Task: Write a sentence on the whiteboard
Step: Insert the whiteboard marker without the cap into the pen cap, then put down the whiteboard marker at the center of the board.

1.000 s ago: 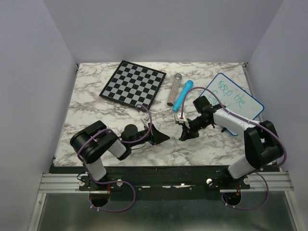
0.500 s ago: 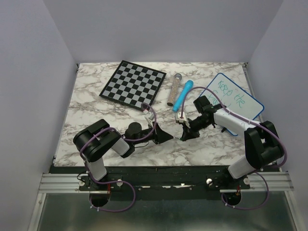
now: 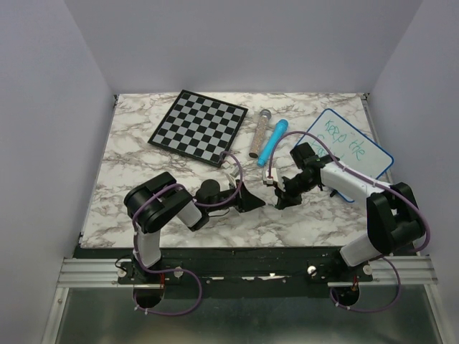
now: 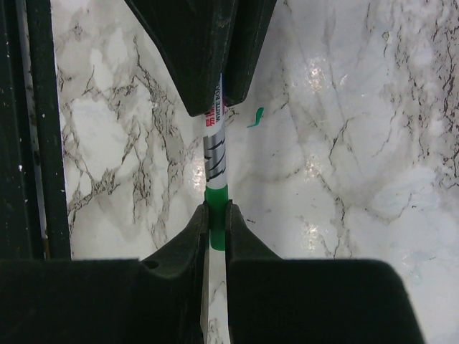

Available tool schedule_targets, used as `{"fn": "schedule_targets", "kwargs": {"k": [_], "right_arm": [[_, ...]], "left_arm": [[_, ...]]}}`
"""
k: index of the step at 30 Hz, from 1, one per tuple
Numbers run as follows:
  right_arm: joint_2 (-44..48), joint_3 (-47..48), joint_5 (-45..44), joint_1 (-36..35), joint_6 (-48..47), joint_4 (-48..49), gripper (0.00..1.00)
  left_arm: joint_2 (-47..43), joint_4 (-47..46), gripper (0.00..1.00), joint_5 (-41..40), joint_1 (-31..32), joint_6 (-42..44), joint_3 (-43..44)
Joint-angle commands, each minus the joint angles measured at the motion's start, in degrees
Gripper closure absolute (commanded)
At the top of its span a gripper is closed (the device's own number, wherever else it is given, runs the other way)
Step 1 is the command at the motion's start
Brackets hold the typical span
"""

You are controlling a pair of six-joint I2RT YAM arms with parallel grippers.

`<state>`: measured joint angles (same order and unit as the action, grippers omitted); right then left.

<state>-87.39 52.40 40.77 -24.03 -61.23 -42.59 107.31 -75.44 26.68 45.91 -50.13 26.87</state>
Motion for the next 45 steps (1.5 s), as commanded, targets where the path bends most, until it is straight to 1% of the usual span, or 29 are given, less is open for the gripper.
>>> {"fn": "schedule_targets", "kwargs": {"k": [1, 7, 10, 11, 14, 16, 20, 22, 23, 25, 26, 28, 29, 30, 31, 32, 34, 35, 36, 37, 38, 42, 45], "right_arm": [[2.8, 0.9, 10.7, -1.6, 1.6, 6.6, 0.99], [3.1, 1.2, 10.5, -1.6, 2.9, 7.3, 0.99], [1.6, 1.2, 7.5, -1.6, 3.0, 7.1, 0.99], [0.9, 1.3, 6.8, -1.6, 3.2, 7.0, 0.99], [-0.1, 1.8, 4.5, -1.6, 3.9, 6.6, 0.99], [-1.4, 2.3, 3.2, -1.6, 4.5, 6.0, 0.99], [-2.9, 3.3, 1.6, -1.6, 5.7, 5.4, 0.99], [-3.2, 3.5, 0.8, -1.6, 6.2, 5.4, 0.99], [-3.3, 3.6, 0.5, -1.6, 6.3, 5.3, 0.99], [-3.8, 3.8, -0.6, -1.6, 6.8, 5.2, 0.99], [-4.2, 4.3, -1.1, -1.6, 7.0, 4.6, 0.99], [-5.1, 6.4, -3.2, -1.6, 7.7, 3.0, 0.98], [-6.1, 6.9, -3.9, -1.6, 7.8, 1.1, 0.97], [-6.6, 7.4, -5.3, -1.6, 7.9, 0.5, 0.97], [-6.7, 7.5, -6.0, -1.6, 7.9, 0.3, 0.96], [-6.7, 7.4, -6.8, -1.6, 8.1, 0.7, 0.96], [-6.8, 7.2, -9.6, -1.6, 9.3, 1.5, 0.95], [-6.9, 7.4, -10.4, -1.5, 9.6, 1.6, 0.94], [-7.3, 7.5, -12.2, -1.5, 10.6, 1.7, 0.93], [-7.4, 7.6, -12.9, -1.6, 11.0, 1.6, 0.92], [-7.8, 8.0, -13.3, -1.5, 11.0, 1.3, 0.91], [-8.7, 8.3, -16.2, -1.5, 12.7, 0.7, 0.85], [-8.4, 8.0, -17.2, -1.5, 13.8, 0.4, 0.76]], "left_arm": [[1.8, -7.9, 1.00, 1.3, 2.7, 1.6, 3.0], [2.2, -8.0, 1.00, 0.0, 2.9, 1.6, 2.5], [0.2, -7.1, 1.00, -2.5, 2.1, 2.6, 0.2], [-1.1, -6.5, 0.98, -3.2, 1.6, 2.8, -0.4], [-3.6, -5.5, 0.80, -5.3, -0.2, 3.1, -3.3], [-4.6, -4.6, 0.72, -5.8, -1.6, 3.0, -4.9], [-8.2, -3.8, 0.41, -8.5, -2.4, 3.7, -7.6], [-9.6, -3.5, 0.36, -10.1, -2.5, 4.5, -9.2], [-11.1, -3.6, 0.31, -10.8, -2.8, 4.7, -9.7], [-12.9, -3.4, 0.25, -13.2, -3.0, 5.1, -11.8], [-15.3, -2.6, 0.22, -14.2, -3.4, 5.9, -12.6], [-18.9, -0.6, 0.20, -17.3, -3.6, 7.0, -14.8], [-23.5, 3.3, 0.19, -18.5, -3.8, 8.3, -15.4], [-26.3, 6.0, 0.18, -20.1, -3.7, 9.0, -16.3], [-29.3, 9.3, 0.17, -23.3, -3.7, 10.1, -16.6], [-36.3, 18.1, 0.15, -25.6, -3.7, 10.9, -16.6], [-43.5, 28.7, 0.09, -29.6, -3.8, 13.5, -15.1], [-49.9, 38.3, 0.04, -33.1, -3.9, 14.2, -14.5], [-52.8, 42.7, 0.01, -34.5, -4.1, 15.1, -13.1], [-55.6, 46.4, 0.01, -35.6, -4.5, 15.7, -12.5], [-60.2, 53.0, 0.01, -37.2, -4.8, 15.9, -11.9], [-69.0, 65.0, 0.01, -39.4, -5.7, 15.9, -8.3], [-72.5, 71.7, 0.01, -39.5, -5.9, 15.8, -4.9]]}}
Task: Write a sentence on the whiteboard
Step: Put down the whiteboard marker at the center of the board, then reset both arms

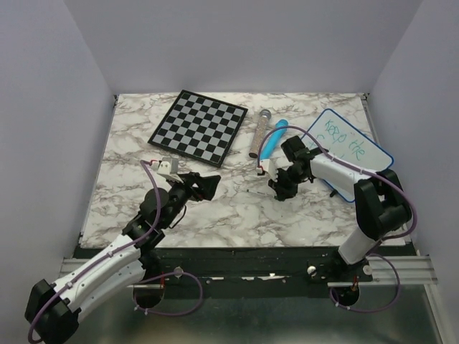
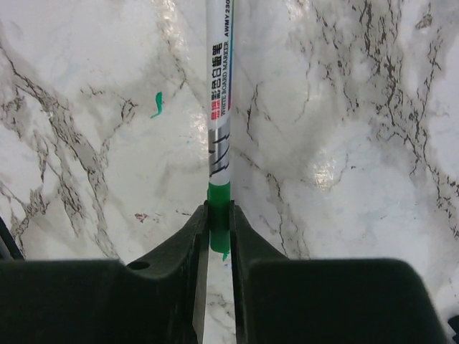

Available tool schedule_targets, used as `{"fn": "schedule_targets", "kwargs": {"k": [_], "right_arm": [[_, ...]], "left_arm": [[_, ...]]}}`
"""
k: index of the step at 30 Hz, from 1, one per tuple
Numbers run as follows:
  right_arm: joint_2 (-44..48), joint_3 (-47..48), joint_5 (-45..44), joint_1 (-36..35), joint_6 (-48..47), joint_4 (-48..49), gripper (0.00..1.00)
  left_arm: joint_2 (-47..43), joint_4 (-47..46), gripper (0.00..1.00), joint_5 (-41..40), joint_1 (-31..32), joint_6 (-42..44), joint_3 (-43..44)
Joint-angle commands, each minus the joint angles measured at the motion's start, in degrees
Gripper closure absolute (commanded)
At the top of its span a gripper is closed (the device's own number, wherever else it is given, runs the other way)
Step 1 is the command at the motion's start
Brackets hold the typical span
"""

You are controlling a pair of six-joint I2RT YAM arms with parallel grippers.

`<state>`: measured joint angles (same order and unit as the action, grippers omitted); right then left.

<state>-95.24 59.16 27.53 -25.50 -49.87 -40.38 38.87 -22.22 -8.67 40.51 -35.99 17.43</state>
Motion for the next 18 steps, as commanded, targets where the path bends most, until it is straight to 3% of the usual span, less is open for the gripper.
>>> {"fn": "schedule_targets", "kwargs": {"k": [1, 4, 8, 11, 15, 17, 18], "right_arm": [[0.4, 1.1, -4.0, -0.1, 2.8, -1.9, 0.68], [3.3, 0.7, -4.9, 0.0, 3.7, -1.7, 0.48], [9.9, 1.3, -5.6, 1.4, 4.5, -3.3, 0.40], [17.6, 3.2, -1.4, 5.9, 6.4, -4.4, 0.35], [29.2, 5.4, 13.3, 17.2, 16.0, -1.6, 0.16], [36.2, 4.4, 13.6, 22.8, 23.8, 5.6, 0.00], [38.0, 3.7, 10.4, 23.3, 29.1, 7.2, 0.00]], "left_arm": [[-4.6, 20.2, 0.01, -4.1, -0.6, 1.6, 5.6], [-6.1, 26.8, 0.01, -4.1, -0.6, 2.8, 10.3], [-7.9, 35.5, 0.01, -4.4, -0.6, 5.8, 16.1], [-9.0, 40.6, 0.01, -5.5, -0.7, 8.5, 20.8], [-10.4, 44.3, 0.01, -9.7, -1.0, 11.0, 24.8], [-11.4, 45.1, 0.01, -11.4, -1.0, 11.7, 25.2], [-11.5, 45.2, 0.01, -12.2, -1.0, 11.8, 25.5]]}}
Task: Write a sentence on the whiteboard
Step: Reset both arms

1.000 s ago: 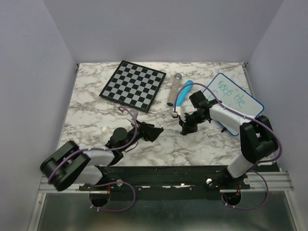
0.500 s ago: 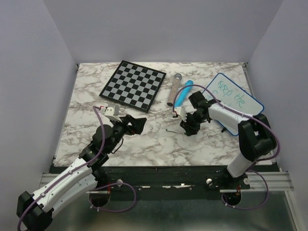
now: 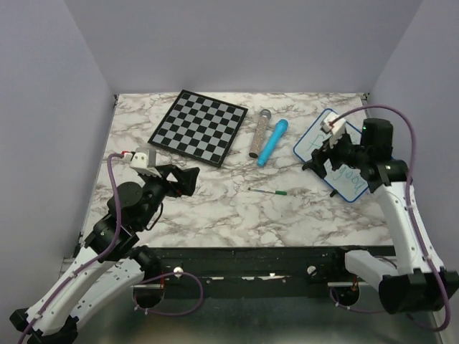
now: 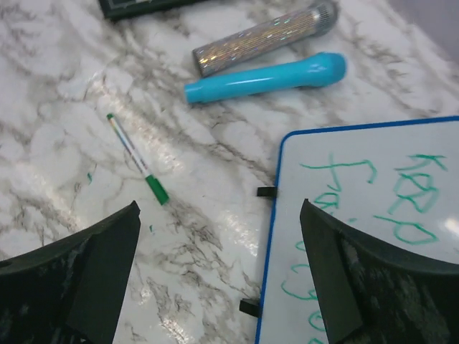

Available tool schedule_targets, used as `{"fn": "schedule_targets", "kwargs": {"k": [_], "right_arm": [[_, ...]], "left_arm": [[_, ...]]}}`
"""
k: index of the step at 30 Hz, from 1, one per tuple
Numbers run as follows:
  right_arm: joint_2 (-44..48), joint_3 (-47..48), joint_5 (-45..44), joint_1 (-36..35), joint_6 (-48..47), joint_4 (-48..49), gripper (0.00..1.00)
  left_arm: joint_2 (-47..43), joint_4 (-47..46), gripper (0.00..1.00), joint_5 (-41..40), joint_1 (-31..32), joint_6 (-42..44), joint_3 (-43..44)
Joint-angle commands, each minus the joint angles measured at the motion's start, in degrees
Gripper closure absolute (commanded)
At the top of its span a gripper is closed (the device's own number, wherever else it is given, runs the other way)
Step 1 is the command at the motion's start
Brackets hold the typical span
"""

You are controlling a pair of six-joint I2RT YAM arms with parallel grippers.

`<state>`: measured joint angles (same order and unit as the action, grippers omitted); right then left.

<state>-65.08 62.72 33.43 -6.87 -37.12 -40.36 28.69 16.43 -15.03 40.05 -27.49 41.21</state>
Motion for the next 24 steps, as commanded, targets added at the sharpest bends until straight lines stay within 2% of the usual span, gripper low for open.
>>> {"fn": "schedule_targets", "kwargs": {"k": [1, 4, 10, 17, 24], "right_arm": [[11.5, -0.4, 2.7, 4.8, 18.5, 8.5, 0.00], [14.7, -2.0, -5.8, 4.8, 29.5, 13.3, 0.00], [15.6, 0.5, -9.3, 4.8, 39.1, 13.8, 0.00], [16.1, 4.3, -11.6, 4.8, 43.1, 14.1, 0.00], [16.5, 4.4, -11.3, 4.8, 42.2, 13.9, 0.00]], "left_arm": [[-1.5, 6.6, 0.01, -6.2, -0.7, 3.3, 1.9], [-0.9, 7.4, 0.01, -6.3, -0.7, 3.7, 3.7], [-0.6, 9.1, 0.01, -6.2, -0.7, 4.0, 5.5], [-0.3, 10.6, 0.01, -6.1, -0.7, 3.8, 6.7], [0.8, 10.1, 0.01, -6.5, -0.7, 4.7, 8.1]]}}
